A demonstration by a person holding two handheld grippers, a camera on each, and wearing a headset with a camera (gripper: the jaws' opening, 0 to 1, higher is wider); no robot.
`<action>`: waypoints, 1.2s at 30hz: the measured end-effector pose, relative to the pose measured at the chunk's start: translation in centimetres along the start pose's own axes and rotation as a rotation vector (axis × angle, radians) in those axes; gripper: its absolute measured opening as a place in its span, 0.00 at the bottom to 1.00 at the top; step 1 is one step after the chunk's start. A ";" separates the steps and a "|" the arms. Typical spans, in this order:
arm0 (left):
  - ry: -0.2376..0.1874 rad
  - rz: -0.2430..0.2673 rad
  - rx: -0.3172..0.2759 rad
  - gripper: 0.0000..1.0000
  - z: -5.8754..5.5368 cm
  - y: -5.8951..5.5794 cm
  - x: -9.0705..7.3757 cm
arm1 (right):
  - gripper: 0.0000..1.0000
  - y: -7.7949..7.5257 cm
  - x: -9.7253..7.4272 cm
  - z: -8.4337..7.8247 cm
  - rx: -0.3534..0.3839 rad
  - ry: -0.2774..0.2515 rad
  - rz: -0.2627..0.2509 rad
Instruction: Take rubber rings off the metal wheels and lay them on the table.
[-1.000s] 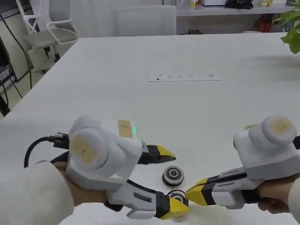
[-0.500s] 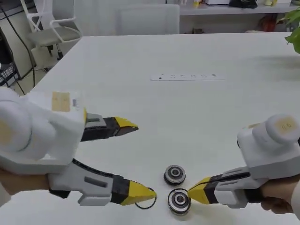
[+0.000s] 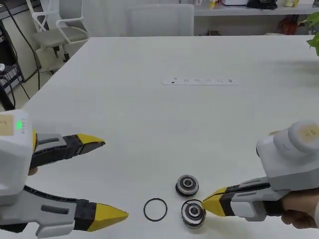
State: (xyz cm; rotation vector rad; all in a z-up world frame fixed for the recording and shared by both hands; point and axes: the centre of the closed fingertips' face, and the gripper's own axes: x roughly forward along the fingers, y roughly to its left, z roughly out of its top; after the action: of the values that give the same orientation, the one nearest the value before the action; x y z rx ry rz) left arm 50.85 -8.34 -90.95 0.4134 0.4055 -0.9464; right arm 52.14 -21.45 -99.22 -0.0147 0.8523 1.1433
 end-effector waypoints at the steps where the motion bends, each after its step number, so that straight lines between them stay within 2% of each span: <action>1: -0.003 0.004 -0.004 0.78 -0.1 0.0 -0.2 | 0.00 0.0 0.0 0.0 0.002 -0.001 0.000; 7: -0.001 0.029 -0.038 0.79 -1.0 0.0 -1.0 | 0.00 -0.1 -0.2 0.1 0.012 -0.009 -0.002; 16: -0.017 0.054 -0.090 0.80 -1.8 -0.4 -1.3 | 0.00 0.2 -0.3 0.6 0.017 -0.027 0.003; 21: -0.015 0.052 -0.108 0.80 -2.3 -0.7 -1.3 | 0.00 0.1 -0.7 1.6 0.043 -0.076 0.007; 26: -0.020 0.054 -0.117 0.80 -2.4 -0.8 -1.4 | 0.00 0.3 -0.6 2.2 0.058 -0.101 0.016; 34: -0.025 0.063 -0.147 0.81 -3.1 -0.9 -1.4 | 0.00 1.4 -0.2 2.9 0.074 -0.122 0.049; 36: -0.032 0.066 -0.153 0.81 -3.2 -0.9 -1.4 | 0.00 1.9 0.0 3.4 0.052 -0.132 0.055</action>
State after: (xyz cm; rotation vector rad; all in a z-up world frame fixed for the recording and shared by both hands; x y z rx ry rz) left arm 48.87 -6.27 -93.08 0.2707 0.4291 -0.8507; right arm 52.59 -19.17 -96.13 0.1269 0.7687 1.1598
